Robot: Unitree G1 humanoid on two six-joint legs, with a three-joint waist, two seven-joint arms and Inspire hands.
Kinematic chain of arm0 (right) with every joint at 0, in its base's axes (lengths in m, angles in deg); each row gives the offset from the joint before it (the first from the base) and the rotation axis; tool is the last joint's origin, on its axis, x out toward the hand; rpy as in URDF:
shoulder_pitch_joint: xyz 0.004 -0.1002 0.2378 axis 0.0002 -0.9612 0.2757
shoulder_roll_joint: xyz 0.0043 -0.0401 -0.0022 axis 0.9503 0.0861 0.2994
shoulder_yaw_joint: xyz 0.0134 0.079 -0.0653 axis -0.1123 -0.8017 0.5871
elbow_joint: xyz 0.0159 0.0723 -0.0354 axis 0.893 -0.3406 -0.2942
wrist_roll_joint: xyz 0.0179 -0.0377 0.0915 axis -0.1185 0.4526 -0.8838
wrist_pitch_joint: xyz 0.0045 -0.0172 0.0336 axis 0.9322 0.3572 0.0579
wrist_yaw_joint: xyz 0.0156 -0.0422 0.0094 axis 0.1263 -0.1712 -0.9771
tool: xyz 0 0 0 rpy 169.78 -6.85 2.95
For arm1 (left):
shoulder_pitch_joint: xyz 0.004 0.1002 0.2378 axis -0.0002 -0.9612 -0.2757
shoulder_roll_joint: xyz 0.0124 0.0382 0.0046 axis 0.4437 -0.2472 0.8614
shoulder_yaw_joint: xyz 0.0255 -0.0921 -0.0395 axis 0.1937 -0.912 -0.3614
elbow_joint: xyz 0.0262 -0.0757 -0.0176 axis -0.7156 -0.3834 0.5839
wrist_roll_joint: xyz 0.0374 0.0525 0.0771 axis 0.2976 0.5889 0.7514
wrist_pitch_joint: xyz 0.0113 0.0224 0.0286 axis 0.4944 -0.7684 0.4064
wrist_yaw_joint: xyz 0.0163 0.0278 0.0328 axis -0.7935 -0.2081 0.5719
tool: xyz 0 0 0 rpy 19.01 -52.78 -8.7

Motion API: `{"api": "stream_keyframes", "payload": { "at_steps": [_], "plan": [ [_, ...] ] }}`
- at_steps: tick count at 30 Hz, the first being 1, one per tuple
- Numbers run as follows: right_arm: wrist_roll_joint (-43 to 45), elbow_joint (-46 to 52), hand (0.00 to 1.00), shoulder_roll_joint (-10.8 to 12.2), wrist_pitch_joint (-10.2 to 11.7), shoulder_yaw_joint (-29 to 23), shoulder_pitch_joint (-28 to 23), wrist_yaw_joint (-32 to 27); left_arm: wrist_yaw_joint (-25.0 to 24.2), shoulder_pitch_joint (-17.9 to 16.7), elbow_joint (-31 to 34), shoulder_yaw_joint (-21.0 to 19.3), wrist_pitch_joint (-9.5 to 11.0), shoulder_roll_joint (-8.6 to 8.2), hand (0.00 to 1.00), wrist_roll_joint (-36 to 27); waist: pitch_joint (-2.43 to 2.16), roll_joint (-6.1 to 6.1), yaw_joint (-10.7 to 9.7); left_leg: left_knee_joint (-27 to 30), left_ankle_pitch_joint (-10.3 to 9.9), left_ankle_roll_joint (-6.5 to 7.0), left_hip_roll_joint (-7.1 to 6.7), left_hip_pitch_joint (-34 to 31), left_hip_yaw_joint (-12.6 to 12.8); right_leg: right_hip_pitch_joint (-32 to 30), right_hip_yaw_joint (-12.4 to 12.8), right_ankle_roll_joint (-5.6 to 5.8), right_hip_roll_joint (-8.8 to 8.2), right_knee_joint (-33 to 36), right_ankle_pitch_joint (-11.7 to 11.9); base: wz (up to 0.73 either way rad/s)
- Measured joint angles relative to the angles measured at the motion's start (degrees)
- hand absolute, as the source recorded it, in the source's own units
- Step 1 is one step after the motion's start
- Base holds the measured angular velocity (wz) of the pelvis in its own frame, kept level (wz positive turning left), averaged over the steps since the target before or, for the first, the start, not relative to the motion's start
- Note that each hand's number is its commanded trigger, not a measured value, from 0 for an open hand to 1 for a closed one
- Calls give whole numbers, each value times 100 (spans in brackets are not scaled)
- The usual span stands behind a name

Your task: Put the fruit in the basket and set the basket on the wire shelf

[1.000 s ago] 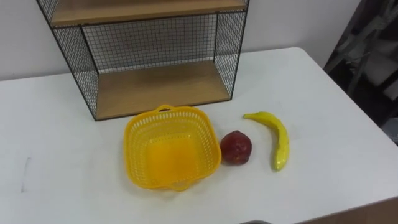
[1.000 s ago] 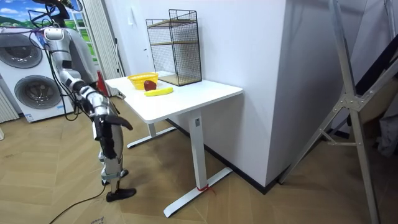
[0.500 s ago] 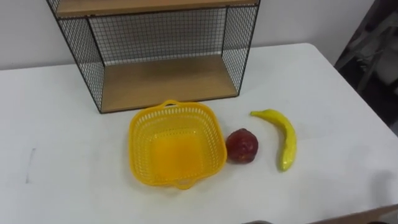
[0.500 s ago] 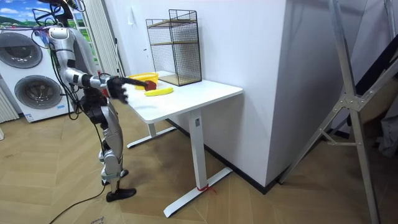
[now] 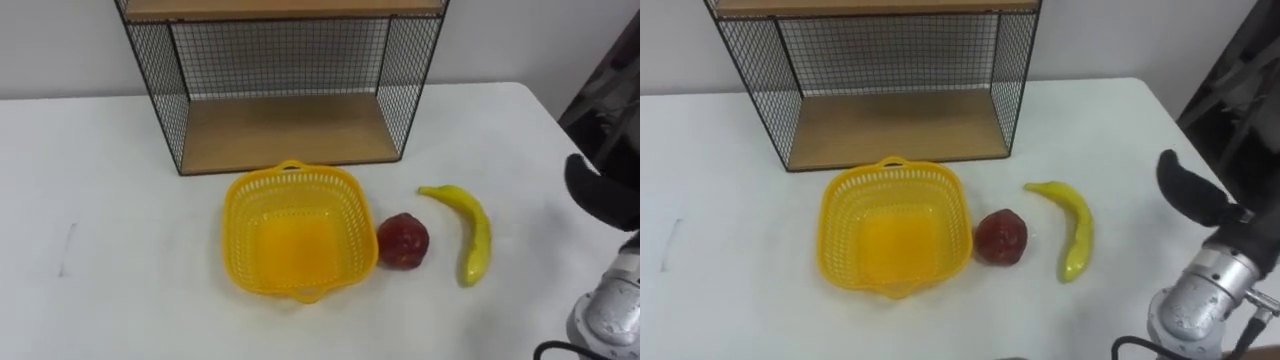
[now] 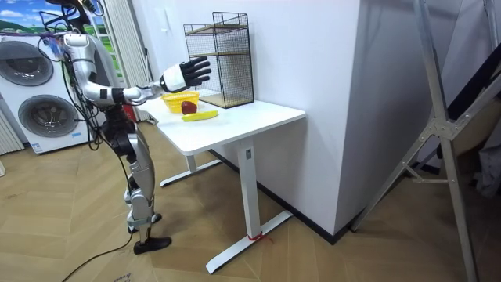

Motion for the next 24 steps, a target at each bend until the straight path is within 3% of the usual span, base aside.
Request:
{"api": "stream_keyframes", "payload": {
  "at_steps": [12,24],
  "plan": [
    [69,-49,0,-2,-117,438,122,1654,-158,124,12,3,-1,28,0,19,46,4,29,32,0,0,-2,-114,-82,-14,-53,5,-13,-10,17,2],
    [753,-242,0,-69,-413,839,110,2694,-175,114,203,16,-72,29,0,106,10,13,69,34,0,0,-3,-111,-130,15,-149,6,-33,-9,20,2]
  ]
}}
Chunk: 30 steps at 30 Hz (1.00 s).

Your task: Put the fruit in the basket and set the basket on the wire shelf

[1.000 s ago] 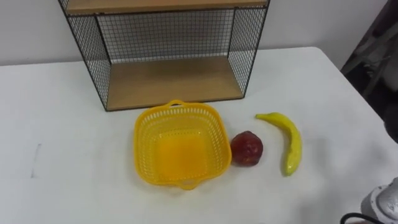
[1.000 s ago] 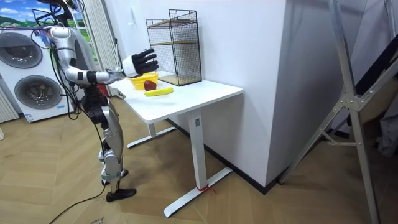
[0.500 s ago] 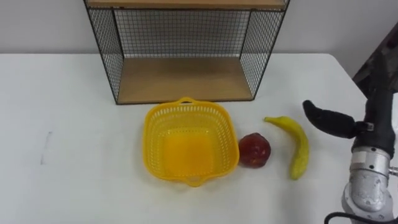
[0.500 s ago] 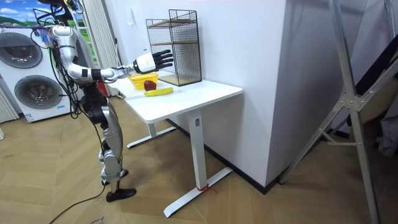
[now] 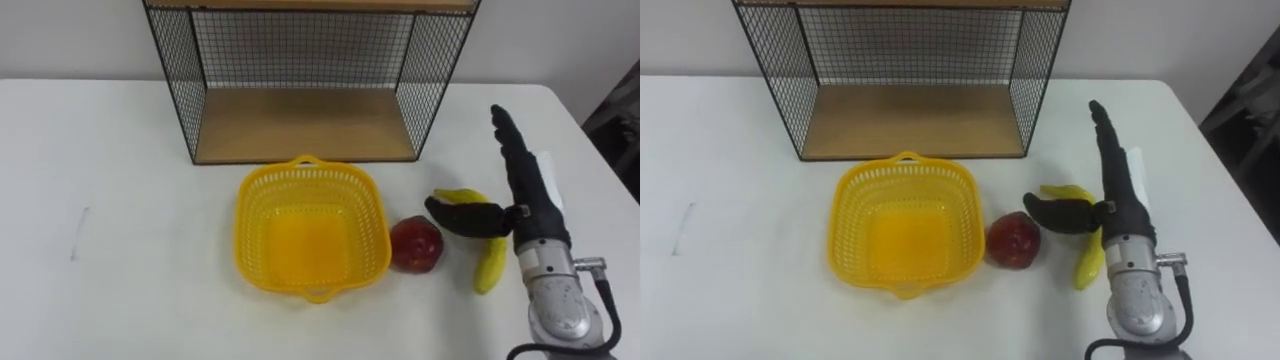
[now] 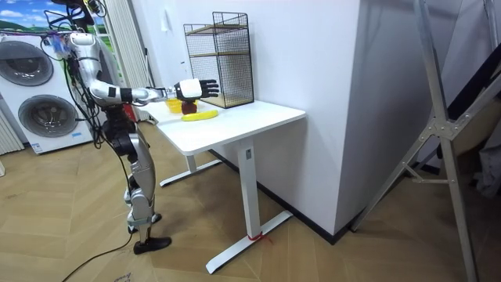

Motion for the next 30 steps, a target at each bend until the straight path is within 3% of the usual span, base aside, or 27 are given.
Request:
{"api": "stream_keyframes", "payload": {
  "at_steps": [12,30],
  "plan": [
    [198,-77,0,-3,-43,55,-37,614,-86,25,-134,107,-26,48,0,28,-21,-28,-72,-4,3,5,3,65,9,82,10,-14,12,6,42,0],
    [-35,-293,0,-1,-15,147,-119,923,-112,131,-236,247,-25,89,0,25,-17,-12,-100,-9,5,8,5,106,-25,174,-14,-8,27,-93,94,0]
  ]
}}
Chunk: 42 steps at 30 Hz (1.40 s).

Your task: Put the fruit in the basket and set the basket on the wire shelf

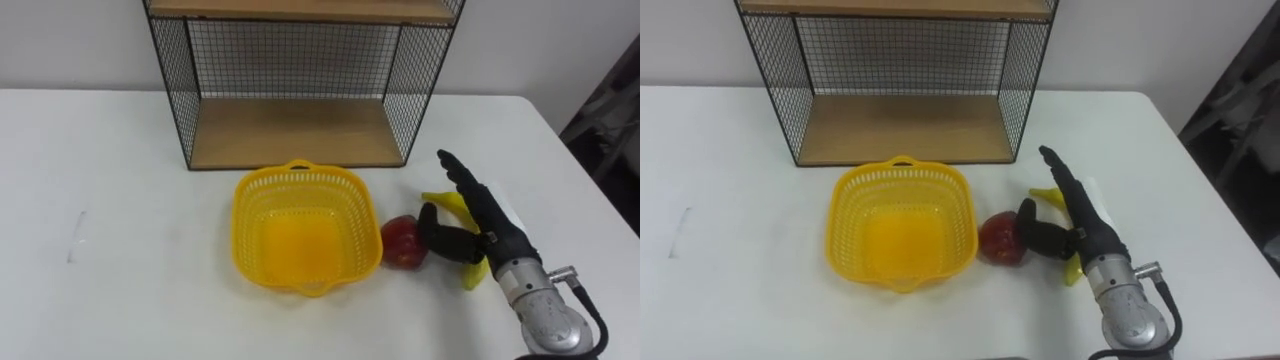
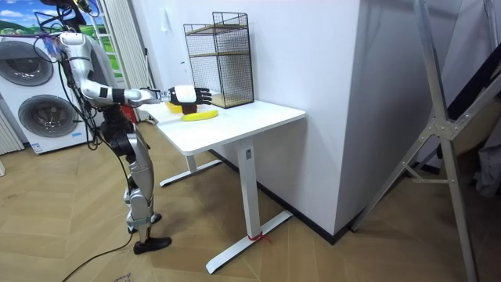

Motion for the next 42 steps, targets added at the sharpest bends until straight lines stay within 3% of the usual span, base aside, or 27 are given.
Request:
{"api": "stream_keyframes", "payload": {
  "at_steps": [11,21,42],
  "plan": [
    [-493,-18,0,0,-11,6,-126,163,-12,26,-83,97,-9,20,0,1,-7,27,-1,11,0,0,1,-7,-7,-1,26,-1,5,4,5,0],
    [-2079,-170,0,56,-27,-21,-135,403,-97,27,-195,70,-7,13,0,6,-27,77,-21,12,0,0,2,17,0,19,31,-1,2,1,5,0],
    [-3078,-549,0,117,-14,-147,-160,128,-52,-6,-263,86,-26,-36,0,10,-6,136,-15,-4,-1,0,7,103,51,69,125,-3,21,3,6,0]
  ]
}}
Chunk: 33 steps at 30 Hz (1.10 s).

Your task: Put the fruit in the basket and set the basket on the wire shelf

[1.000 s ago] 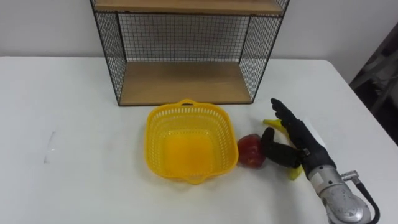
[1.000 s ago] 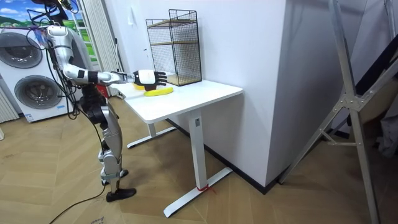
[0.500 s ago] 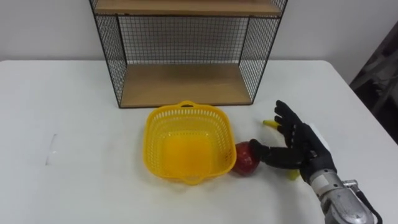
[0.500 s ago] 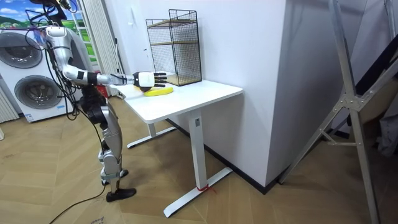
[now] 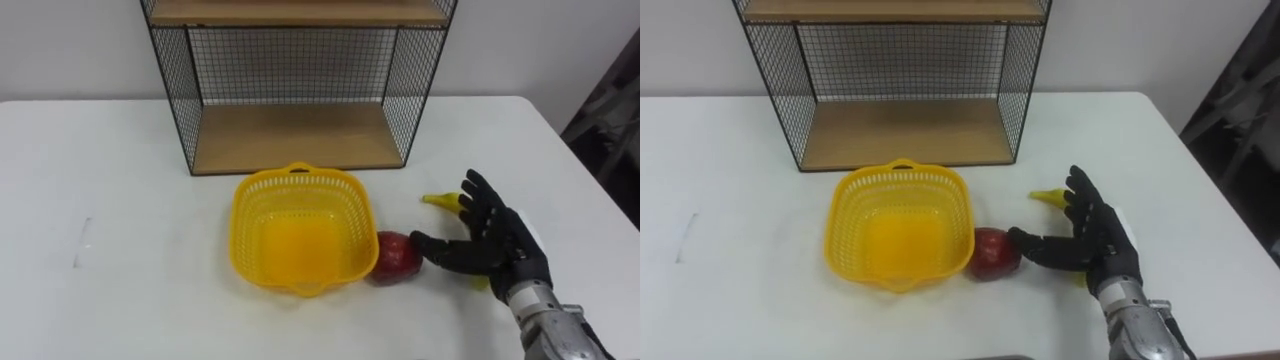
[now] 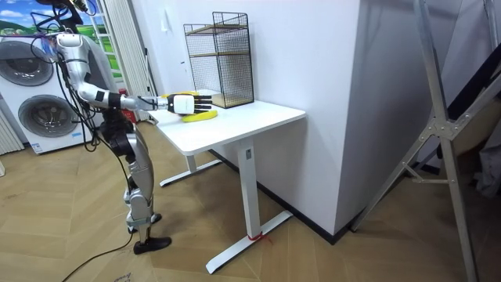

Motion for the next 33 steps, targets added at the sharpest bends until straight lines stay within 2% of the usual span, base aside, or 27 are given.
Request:
{"api": "stream_keyframes", "payload": {
  "at_steps": [5,9,17,24,30,33],
  "plan": [
    [-162,0,0,0,0,2,-2,-25,1,-38,-1,5,0,-34,0,-5,-2,3,2,4,0,0,4,2,14,-8,27,0,9,1,0,0],
    [-682,19,0,26,0,-19,-9,-95,0,-88,8,-4,0,-34,0,-3,-4,7,-8,5,0,0,5,-10,18,-21,16,0,10,1,1,0],
    [-1452,150,0,33,0,-22,-9,-99,-1,-89,8,-10,2,-45,0,0,-14,98,-10,6,0,-1,4,-42,17,-60,-3,-2,6,12,2,0],
    [-1462,659,0,32,-1,-23,-7,-99,-1,-100,73,-9,4,-45,0,-3,-23,116,-39,3,0,-1,5,-51,31,-78,22,-2,7,10,1,0],
    [-1322,802,0,30,-3,-24,-8,161,0,-103,73,-6,19,-43,0,-11,-14,64,-112,23,0,-1,1,-55,31,-89,23,-1,7,-3,0,0],
    [-940,950,0,27,-3,-25,-32,250,-1,-88,72,-8,20,-40,0,-5,-38,26,-126,37,0,0,1,-108,38,-185,44,-2,7,2,1,-1]
  ]
}}
